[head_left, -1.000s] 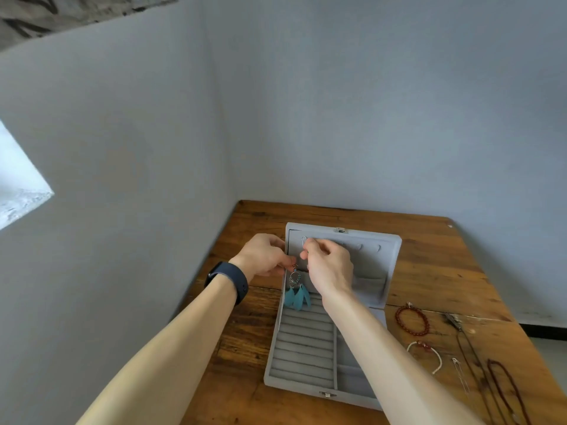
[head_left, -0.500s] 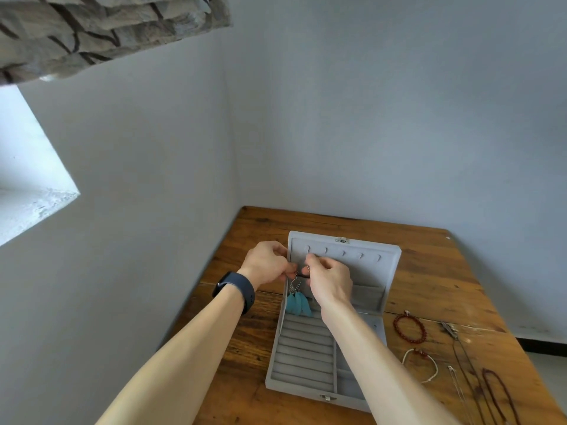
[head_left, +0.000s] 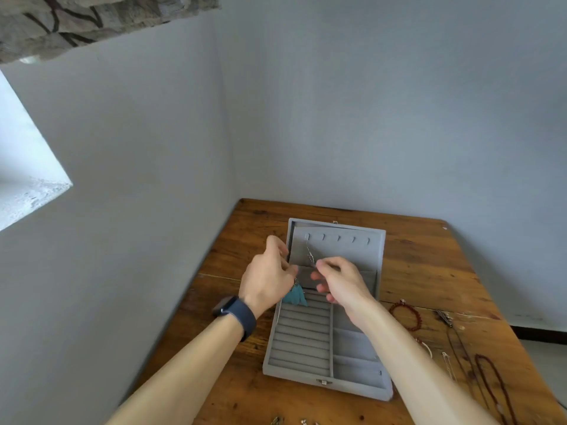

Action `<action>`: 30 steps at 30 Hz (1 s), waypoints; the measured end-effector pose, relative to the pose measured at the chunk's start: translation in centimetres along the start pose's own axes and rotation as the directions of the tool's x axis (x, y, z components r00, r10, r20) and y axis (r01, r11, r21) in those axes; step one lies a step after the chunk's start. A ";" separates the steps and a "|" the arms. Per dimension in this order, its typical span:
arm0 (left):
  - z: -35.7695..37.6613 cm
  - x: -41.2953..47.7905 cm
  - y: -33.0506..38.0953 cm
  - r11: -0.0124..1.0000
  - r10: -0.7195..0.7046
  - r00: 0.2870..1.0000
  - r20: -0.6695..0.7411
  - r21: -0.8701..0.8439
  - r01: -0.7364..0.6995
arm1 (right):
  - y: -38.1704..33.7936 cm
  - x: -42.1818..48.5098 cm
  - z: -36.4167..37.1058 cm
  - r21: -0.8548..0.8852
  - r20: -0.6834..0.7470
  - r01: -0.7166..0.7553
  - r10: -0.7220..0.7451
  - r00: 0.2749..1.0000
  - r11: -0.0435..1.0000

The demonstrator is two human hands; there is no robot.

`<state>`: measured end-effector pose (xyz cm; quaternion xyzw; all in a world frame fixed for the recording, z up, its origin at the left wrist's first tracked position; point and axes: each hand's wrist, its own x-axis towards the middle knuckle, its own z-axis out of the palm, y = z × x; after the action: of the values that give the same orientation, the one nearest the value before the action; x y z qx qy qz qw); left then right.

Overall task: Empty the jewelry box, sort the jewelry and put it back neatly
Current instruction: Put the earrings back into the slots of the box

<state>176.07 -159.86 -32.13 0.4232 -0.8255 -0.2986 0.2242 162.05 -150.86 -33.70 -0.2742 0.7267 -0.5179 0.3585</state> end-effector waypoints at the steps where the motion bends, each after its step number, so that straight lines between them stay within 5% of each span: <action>1: 0.4 -0.6 0.1 0.995 0.054 0.998 0.027 0.084 -0.056 | 0.1 0.1 -0.4 0.005 -0.003 0.011 -0.011 1.000 1.000; 6: 1.5 -0.8 1.1 0.887 0.103 0.973 0.207 0.424 -0.184 | 0.1 0.7 -2.1 -0.268 -0.061 0.146 -0.168 0.984 0.952; 10: 1.3 0.5 2.2 0.806 0.077 0.972 0.224 0.560 -0.193 | 0.1 1.4 -2.9 -0.576 -0.044 0.258 -0.345 0.938 0.776; 16: 1.0 1.2 1.8 0.813 0.113 0.960 0.255 0.531 -0.236 | 0.3 2.1 -3.1 -0.776 0.047 0.372 -0.542 0.839 0.509; 19: 0.7 1.1 0.8 0.842 0.165 0.952 0.257 0.466 -0.272 | 0.1 2.4 -2.1 -0.765 0.122 0.395 -0.488 0.864 0.508; 22: 0.3 0.9 0.1 0.852 0.210 0.948 0.237 0.432 -0.297 | -0.2 2.2 -1.2 -0.675 0.191 0.383 -0.352 0.916 0.630; 25: 0.1 0.9 -0.3 0.862 0.236 0.947 0.216 0.403 -0.307 | -0.2 1.7 -1.5 -0.606 0.074 0.301 -0.325 0.943 0.736; 30: 0.1 0.7 -0.6 0.897 0.226 0.952 0.208 0.337 -0.287 | -0.7 0.5 -0.8 -0.700 0.253 0.343 -0.232 0.939 0.626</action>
<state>175.93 -160.73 -32.54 0.3185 -0.9306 -0.1424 0.1110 161.10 -150.99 -32.96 -0.5427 0.7926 -0.2118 0.1797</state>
